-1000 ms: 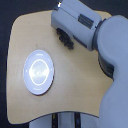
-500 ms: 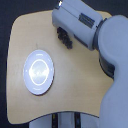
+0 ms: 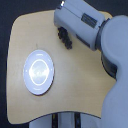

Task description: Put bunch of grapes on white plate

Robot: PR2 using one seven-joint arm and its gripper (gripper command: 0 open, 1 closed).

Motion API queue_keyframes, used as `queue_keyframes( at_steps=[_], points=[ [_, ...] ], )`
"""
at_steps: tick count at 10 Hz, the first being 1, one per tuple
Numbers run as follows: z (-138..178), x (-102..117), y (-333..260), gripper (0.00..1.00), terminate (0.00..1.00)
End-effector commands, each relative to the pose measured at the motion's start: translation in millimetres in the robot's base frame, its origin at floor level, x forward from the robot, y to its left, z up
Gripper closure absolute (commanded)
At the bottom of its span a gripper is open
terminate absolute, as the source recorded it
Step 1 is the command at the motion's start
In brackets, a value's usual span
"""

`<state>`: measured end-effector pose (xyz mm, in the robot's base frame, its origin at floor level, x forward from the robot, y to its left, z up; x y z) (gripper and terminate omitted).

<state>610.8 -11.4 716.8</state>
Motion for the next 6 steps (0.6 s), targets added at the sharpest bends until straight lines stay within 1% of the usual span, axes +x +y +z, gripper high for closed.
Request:
queue_keyframes(
  at_steps=[1, 3, 5, 6],
  points=[
    [62.4, 11.5, -15.4, 1.00, 0.00],
    [122.0, 8.8, -7.5, 1.00, 0.00],
    [148.8, 2.3, -3.1, 1.00, 0.00],
    [159.0, -4.3, 3.0, 1.00, 0.00]
  ],
)
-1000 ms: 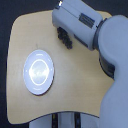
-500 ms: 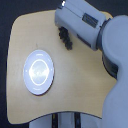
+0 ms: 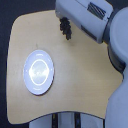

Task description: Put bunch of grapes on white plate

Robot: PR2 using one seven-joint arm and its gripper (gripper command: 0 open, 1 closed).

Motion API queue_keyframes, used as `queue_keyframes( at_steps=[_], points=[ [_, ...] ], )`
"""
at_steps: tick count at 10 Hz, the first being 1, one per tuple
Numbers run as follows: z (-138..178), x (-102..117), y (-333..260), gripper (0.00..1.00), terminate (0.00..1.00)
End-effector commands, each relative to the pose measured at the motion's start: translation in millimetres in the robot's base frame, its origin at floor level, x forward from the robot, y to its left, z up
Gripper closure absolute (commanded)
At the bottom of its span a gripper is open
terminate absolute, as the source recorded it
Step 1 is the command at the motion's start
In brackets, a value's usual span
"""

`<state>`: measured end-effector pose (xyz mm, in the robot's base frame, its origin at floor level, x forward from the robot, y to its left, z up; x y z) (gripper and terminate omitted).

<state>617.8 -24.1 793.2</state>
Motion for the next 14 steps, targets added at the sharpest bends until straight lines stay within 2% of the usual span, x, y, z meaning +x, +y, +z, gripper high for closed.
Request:
queue_keyframes(
  at_steps=[1, 3, 9, 14],
  points=[
    [88.6, -22.4, 24.8, 1.00, 0.00],
    [85.4, -39.8, 43.1, 1.00, 0.00],
    [49.1, -126.1, 128.1, 1.00, 0.00],
    [11.1, -156.8, 143.6, 1.00, 0.00]
  ],
)
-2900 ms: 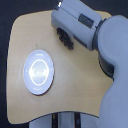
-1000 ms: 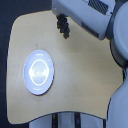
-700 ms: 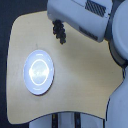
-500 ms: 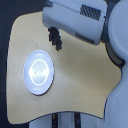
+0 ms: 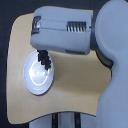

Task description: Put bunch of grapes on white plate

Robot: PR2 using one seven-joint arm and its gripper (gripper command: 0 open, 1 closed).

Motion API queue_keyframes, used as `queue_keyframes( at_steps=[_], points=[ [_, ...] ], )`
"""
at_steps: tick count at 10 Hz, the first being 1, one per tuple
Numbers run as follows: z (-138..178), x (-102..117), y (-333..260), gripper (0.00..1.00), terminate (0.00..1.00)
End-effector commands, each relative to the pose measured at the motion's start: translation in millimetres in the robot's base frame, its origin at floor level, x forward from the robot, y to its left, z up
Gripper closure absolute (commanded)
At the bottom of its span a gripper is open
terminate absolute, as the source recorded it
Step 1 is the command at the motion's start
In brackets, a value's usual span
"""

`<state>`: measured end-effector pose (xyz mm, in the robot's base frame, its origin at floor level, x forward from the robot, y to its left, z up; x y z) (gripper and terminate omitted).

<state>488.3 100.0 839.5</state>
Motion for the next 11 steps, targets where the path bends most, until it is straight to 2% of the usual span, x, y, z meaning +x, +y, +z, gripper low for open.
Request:
queue_keyframes(
  at_steps=[1, 6, 9, 11],
  points=[
    [-43.1, -30.8, 20.0, 1.00, 0.00],
    [-95.1, -33.4, 21.8, 1.00, 0.00],
    [-112.2, -35.0, 14.4, 1.00, 0.00],
    [-115.6, -27.3, 8.2, 1.00, 0.00]
  ],
)
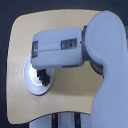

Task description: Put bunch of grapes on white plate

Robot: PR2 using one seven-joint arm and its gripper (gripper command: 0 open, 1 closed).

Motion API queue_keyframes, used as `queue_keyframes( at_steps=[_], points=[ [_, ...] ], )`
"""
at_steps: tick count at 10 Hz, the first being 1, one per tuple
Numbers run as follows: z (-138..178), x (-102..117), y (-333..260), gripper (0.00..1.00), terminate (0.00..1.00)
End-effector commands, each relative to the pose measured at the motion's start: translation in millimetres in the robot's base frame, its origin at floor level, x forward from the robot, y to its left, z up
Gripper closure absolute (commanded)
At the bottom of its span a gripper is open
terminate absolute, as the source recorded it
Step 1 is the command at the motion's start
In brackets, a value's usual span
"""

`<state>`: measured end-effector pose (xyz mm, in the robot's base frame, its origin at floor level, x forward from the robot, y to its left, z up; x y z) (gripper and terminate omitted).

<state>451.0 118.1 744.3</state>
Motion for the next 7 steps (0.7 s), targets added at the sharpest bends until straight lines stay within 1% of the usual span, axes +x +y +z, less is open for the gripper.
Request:
queue_keyframes(
  at_steps=[1, 7],
  points=[
    [-22.0, 10.4, -13.8, 1.00, 0.00],
    [-21.6, 3.2, -3.7, 1.00, 0.00]
  ],
)
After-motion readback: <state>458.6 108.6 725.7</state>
